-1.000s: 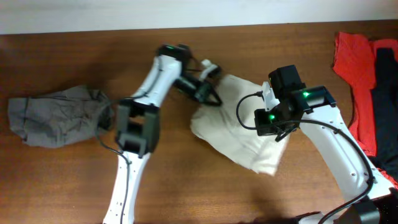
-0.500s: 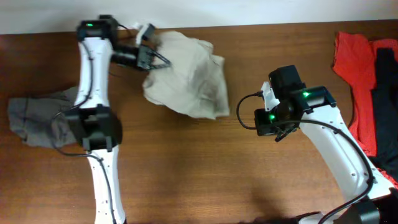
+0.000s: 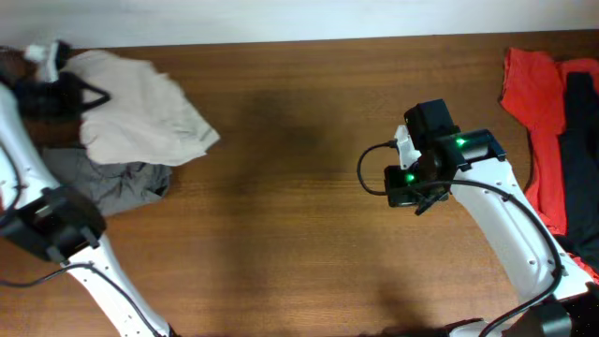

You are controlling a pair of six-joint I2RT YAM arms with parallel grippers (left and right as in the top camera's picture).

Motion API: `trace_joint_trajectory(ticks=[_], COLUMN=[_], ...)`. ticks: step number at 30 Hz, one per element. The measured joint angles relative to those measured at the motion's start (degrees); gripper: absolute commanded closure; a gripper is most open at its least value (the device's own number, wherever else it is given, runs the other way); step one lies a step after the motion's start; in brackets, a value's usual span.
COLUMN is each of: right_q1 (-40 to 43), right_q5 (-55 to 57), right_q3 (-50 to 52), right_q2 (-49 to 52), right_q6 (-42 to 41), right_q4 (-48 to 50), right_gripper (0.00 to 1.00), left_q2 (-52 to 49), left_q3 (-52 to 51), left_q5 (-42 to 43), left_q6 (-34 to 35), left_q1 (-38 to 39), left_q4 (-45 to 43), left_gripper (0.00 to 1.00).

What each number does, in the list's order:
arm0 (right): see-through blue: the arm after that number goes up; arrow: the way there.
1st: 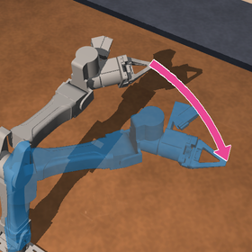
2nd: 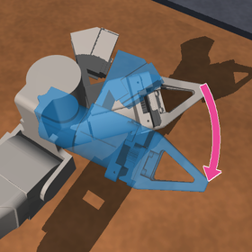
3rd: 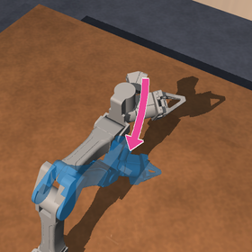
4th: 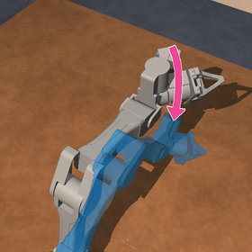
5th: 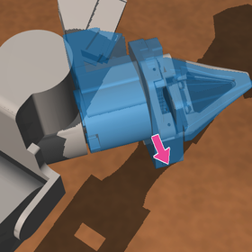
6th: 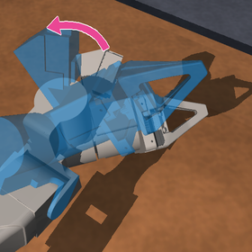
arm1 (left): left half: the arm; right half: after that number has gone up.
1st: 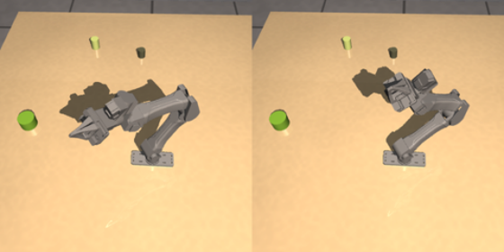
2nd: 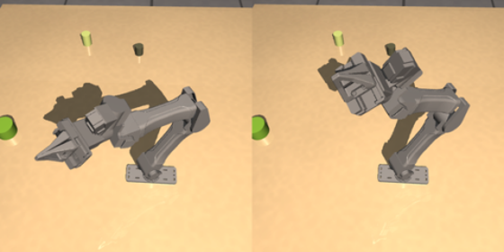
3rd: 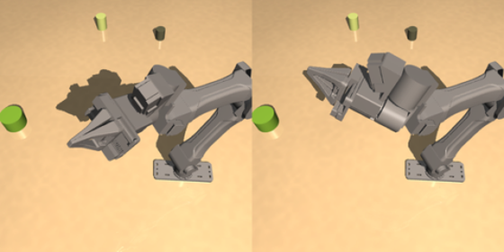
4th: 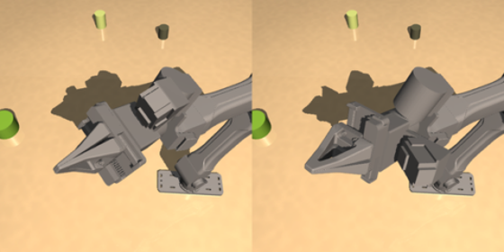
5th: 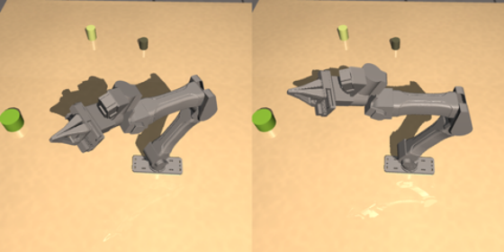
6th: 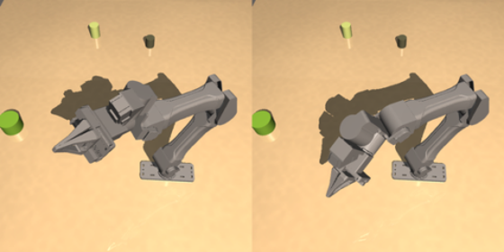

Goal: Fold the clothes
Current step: 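Carry the folded shorts left and drop them onto the grey garment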

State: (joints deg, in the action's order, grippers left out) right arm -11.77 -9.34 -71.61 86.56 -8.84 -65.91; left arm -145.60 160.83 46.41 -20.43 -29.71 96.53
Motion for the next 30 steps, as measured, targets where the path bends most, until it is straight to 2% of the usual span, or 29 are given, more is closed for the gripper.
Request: trace_joint_trajectory(ticks=[7,12,16,17,19,24,26,30], right_q1=[0.0,0.0,0.0,0.0,0.0,0.0,0.0,0.0], right_q5=[2.64,2.93,2.93,2.93,2.93,2.95,2.97,3.15], right_q3=[0.0,0.0,0.0,0.0,0.0,-0.26,-0.63,-1.03], right_q2=[0.0,0.0,0.0,0.0,0.0,0.0,0.0,0.0], right_q6=[-0.87,-1.77,-1.95,-1.95,-1.95,-1.92,-1.95,-1.95], right_q4=[-0.57,-0.5,0.42,0.57,0.76,0.46,0.33,0.33], right_gripper=[0.94,0.94,0.94,0.94,0.93,0.93,0.93,0.93], left_q2=[0.0,0.11,0.44,0.48,0.55,0.55,0.57,2.16], left_q3=[0.0,-1.46,-7.06,-9.01,-12.66,-19.23,-19.67,-20.02], left_q5=[-6.54,-8.87,-9.88,-10.05,-10.29,-10.56,-10.54,-10.14], left_q6=[7.5,9.4,9.57,9.57,9.57,9.9,10.43,11.15], left_q1=[-8.63,-14.43,-17.9,-18.23,-18.18,-17.0,-16.81,-16.81], left_q4=[0.17,0.07,-0.11,-0.15,-0.42,-0.13,-0.07,-0.07], left_gripper=[1.0,0.99,0.96,0.94,0.77,0.6,0.48,0.43])
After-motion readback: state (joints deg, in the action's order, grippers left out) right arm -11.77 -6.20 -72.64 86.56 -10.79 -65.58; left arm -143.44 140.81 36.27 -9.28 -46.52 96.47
